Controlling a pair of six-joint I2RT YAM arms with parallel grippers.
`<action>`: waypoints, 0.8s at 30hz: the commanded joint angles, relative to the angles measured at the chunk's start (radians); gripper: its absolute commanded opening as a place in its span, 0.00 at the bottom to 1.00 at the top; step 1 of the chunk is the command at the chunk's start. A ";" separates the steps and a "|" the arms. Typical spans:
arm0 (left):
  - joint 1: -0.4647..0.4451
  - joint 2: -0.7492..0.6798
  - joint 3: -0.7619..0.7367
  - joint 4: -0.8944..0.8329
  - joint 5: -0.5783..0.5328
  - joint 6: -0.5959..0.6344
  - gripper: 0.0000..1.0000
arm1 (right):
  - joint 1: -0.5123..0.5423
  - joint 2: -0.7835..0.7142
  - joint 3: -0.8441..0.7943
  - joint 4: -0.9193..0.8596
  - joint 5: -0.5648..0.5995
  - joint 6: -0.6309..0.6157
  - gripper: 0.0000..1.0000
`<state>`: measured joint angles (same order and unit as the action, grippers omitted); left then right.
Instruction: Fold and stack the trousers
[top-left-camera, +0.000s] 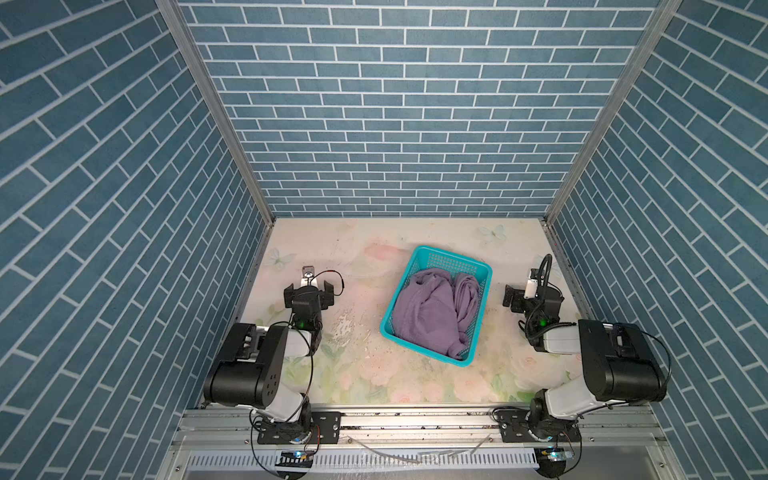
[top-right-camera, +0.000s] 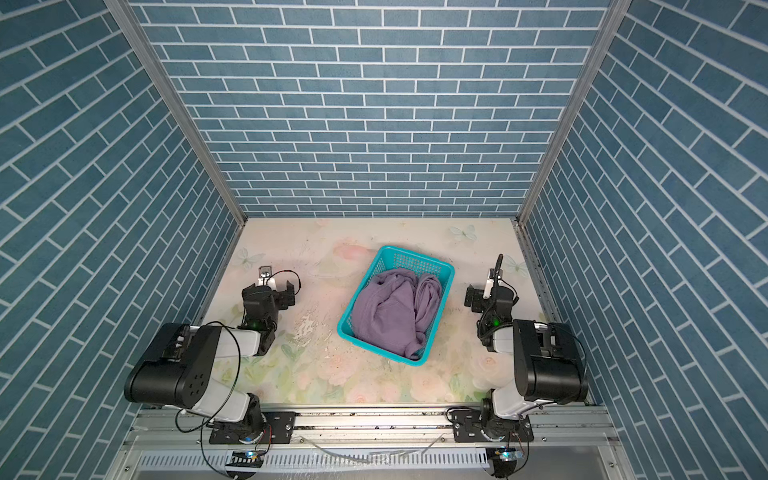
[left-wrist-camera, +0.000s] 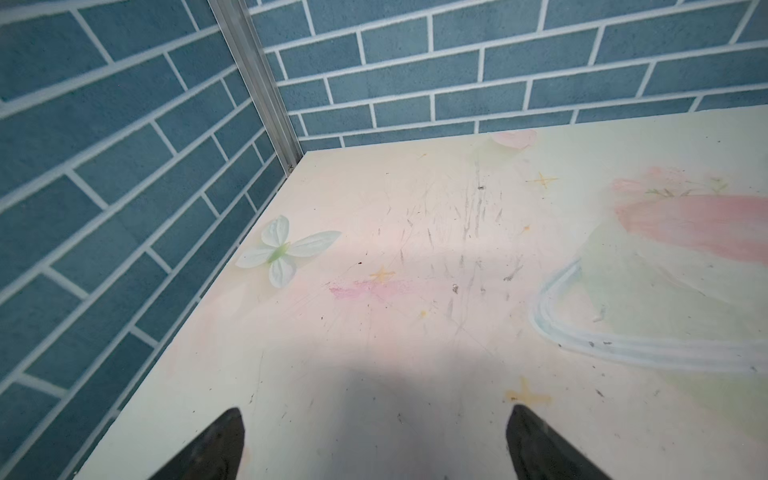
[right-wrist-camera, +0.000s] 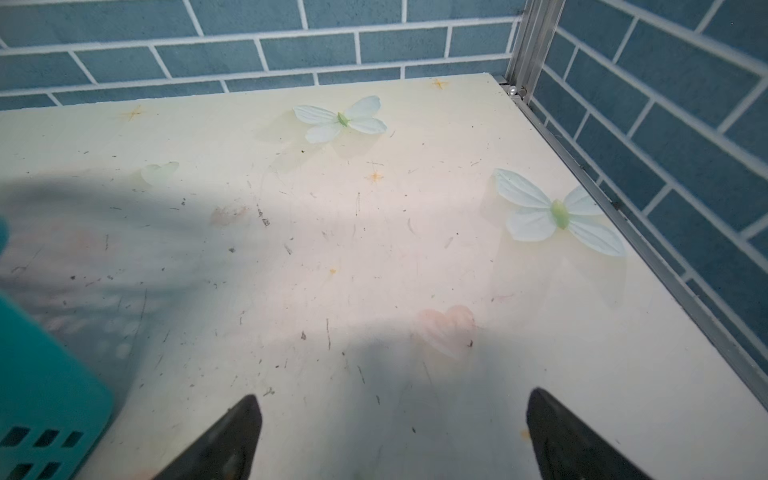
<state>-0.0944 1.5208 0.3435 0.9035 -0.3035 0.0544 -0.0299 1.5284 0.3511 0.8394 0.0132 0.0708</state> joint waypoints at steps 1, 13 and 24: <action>-0.005 0.011 0.018 0.018 -0.011 0.006 0.99 | -0.004 0.012 0.038 0.030 -0.001 -0.036 0.99; -0.005 0.011 0.017 0.018 -0.011 0.006 0.99 | -0.004 0.011 0.037 0.031 -0.001 -0.036 0.99; 0.027 0.008 0.023 -0.001 0.015 -0.025 0.99 | -0.015 0.014 0.046 0.018 -0.007 -0.018 0.99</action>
<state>-0.0818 1.5208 0.3439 0.9024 -0.2958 0.0456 -0.0383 1.5284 0.3519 0.8440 0.0120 0.0708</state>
